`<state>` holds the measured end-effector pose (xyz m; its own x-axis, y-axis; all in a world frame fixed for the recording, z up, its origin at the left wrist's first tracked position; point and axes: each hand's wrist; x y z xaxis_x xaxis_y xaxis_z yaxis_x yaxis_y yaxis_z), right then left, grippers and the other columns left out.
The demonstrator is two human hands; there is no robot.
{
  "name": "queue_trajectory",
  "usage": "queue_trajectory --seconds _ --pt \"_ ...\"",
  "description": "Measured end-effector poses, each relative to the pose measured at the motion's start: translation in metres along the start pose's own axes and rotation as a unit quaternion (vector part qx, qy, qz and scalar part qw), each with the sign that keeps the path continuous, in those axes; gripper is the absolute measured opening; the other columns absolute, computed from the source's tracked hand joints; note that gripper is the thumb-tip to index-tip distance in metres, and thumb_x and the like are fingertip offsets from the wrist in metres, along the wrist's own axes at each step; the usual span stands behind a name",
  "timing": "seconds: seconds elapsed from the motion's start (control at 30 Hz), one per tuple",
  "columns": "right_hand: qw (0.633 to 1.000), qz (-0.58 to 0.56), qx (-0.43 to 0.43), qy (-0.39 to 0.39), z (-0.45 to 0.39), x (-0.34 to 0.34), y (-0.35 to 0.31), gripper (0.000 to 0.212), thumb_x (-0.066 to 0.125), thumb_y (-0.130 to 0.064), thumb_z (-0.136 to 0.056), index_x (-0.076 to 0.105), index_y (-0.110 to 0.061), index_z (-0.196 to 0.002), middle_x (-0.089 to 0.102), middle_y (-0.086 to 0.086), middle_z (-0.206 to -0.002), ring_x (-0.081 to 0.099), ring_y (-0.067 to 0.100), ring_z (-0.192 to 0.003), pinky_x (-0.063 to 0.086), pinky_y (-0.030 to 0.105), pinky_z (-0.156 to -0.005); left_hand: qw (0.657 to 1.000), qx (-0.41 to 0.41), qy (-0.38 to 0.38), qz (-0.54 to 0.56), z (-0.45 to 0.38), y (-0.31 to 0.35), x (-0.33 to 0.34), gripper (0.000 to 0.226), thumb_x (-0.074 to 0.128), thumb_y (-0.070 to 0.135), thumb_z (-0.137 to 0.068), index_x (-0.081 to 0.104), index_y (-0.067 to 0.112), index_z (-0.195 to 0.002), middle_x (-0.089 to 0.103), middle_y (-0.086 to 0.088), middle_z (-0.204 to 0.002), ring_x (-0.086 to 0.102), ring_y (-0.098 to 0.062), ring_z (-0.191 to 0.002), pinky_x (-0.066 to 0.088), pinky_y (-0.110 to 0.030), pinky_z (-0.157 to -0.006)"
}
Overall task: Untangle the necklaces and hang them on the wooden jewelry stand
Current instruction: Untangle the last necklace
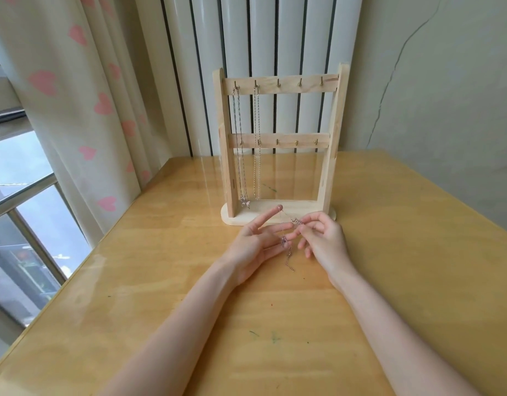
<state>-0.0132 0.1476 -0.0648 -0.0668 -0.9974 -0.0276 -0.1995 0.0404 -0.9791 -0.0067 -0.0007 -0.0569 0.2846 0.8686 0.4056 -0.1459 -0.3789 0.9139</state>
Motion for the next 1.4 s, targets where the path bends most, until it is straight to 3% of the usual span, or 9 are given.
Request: queue_trajectory --seconds 0.2,0.37,0.5,0.7,0.8,0.9,0.97,1.1,1.4 --pt "1.0 -0.001 -0.006 0.022 0.001 -0.001 0.001 0.017 0.046 0.009 -0.088 0.05 -0.007 -0.085 0.059 0.006 -0.069 0.049 0.003 -0.039 0.033 0.018 -0.035 1.0 -0.003 0.011 -0.009 0.0 -0.003 -0.003 0.053 0.046 -0.02 -0.084 0.055 0.016 -0.122 0.064 -0.016 -0.11 0.068 -0.021 -0.088 0.055 -0.024 -0.082" --pt "0.998 -0.007 -0.008 0.062 -0.001 -0.003 0.002 0.012 0.046 0.007 -0.09 0.05 -0.005 -0.093 0.059 0.007 -0.071 0.049 0.002 -0.038 0.033 0.017 -0.034 0.988 0.022 0.076 -0.136 -0.002 -0.007 -0.004 0.036 0.054 -0.013 -0.084 0.059 0.01 -0.111 0.061 -0.01 -0.095 0.065 -0.019 -0.084 0.054 -0.025 -0.087" --pt "0.997 -0.008 -0.009 0.074 -0.001 -0.004 0.002 0.012 0.046 0.006 -0.09 0.049 -0.005 -0.093 0.059 0.008 -0.072 0.049 0.002 -0.038 0.033 0.017 -0.034 0.955 0.043 0.128 -0.263 -0.006 -0.01 -0.003 0.027 0.061 -0.007 -0.082 0.061 0.018 -0.094 0.06 0.0 -0.083 0.063 -0.015 -0.076 0.05 -0.032 -0.09" --pt "0.995 0.024 -0.037 0.086 -0.002 -0.003 0.005 0.018 0.044 0.008 -0.089 0.049 -0.01 -0.088 0.058 0.005 -0.07 0.053 0.002 -0.04 0.032 0.018 -0.032 0.901 0.078 0.173 -0.391 -0.01 -0.013 -0.007 0.024 0.068 0.004 -0.079 0.061 0.025 -0.089 0.059 0.013 -0.076 0.056 0.007 -0.058 0.043 -0.015 -0.065" --pt "0.995 0.047 -0.04 0.081 -0.002 -0.003 0.006 0.021 0.047 0.008 -0.087 0.052 -0.013 -0.083 0.059 0.007 -0.072 0.056 0.004 -0.046 0.036 0.019 -0.034 0.883 0.099 0.189 -0.418 -0.008 -0.013 -0.005 0.022 0.066 0.005 -0.08 0.061 0.024 -0.09 0.058 0.012 -0.077 0.06 -0.002 -0.066 0.043 -0.019 -0.064" --pt "0.984 0.143 -0.075 0.078 -0.002 -0.001 0.01 0.018 0.061 -0.001 -0.082 0.06 -0.017 -0.075 0.059 0.002 -0.084 0.057 0.013 -0.075 0.05 0.027 -0.062 0.891 0.12 0.18 -0.4 -0.006 -0.012 -0.002 0.025 0.067 0.007 -0.081 0.06 0.03 -0.086 0.06 0.013 -0.079 0.065 -0.01 -0.07 0.047 -0.028 -0.073" --pt "0.967 0.217 -0.104 0.078 -0.002 0.0 0.013 0.007 0.068 -0.007 -0.079 0.068 -0.014 -0.077 0.053 -0.001 -0.097 0.047 0.014 -0.094 0.04 0.024 -0.085 0.908 0.124 0.166 -0.363 -0.005 -0.011 0.0 0.028 0.068 0.007 -0.081 0.06 0.033 -0.085 0.061 0.012 -0.081 0.065 -0.012 -0.07 0.05 -0.03 -0.072" --pt "0.955 0.25 -0.15 0.055 -0.002 0.005 0.013 0.005 0.071 -0.01 -0.078 0.075 -0.01 -0.081 0.056 0.005 -0.094 0.043 0.014 -0.097 0.03 0.018 -0.083 0.925 0.131 0.142 -0.327 -0.004 -0.011 0.003 0.031 0.066 0.003 -0.082 0.06 0.032 -0.087 0.061 0.009 -0.088 0.067 -0.013 -0.076 0.055 -0.042 -0.079" --pt "0.965 0.231 -0.122 0.003 -0.001 0.009 0.012 0.004 0.071 -0.007 -0.077 0.074 -0.01 -0.078 0.049 -0.006 -0.086 0.05 0.023 -0.102 0.04 0.03 -0.087 0.924 0.164 0.117 -0.325 -0.004 -0.011 0.005 0.028 0.064 -0.003 -0.082 0.057 0.021 -0.095 0.06 -0.002 -0.112 0.062 -0.013 -0.103 0.052 -0.027 -0.087"
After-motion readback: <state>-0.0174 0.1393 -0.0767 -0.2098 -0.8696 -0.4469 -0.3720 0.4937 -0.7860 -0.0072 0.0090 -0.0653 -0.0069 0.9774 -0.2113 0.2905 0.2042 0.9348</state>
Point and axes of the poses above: each hand's wrist, its own z-axis away from the middle knuckle, its own x-axis out of the palm, y = z × x
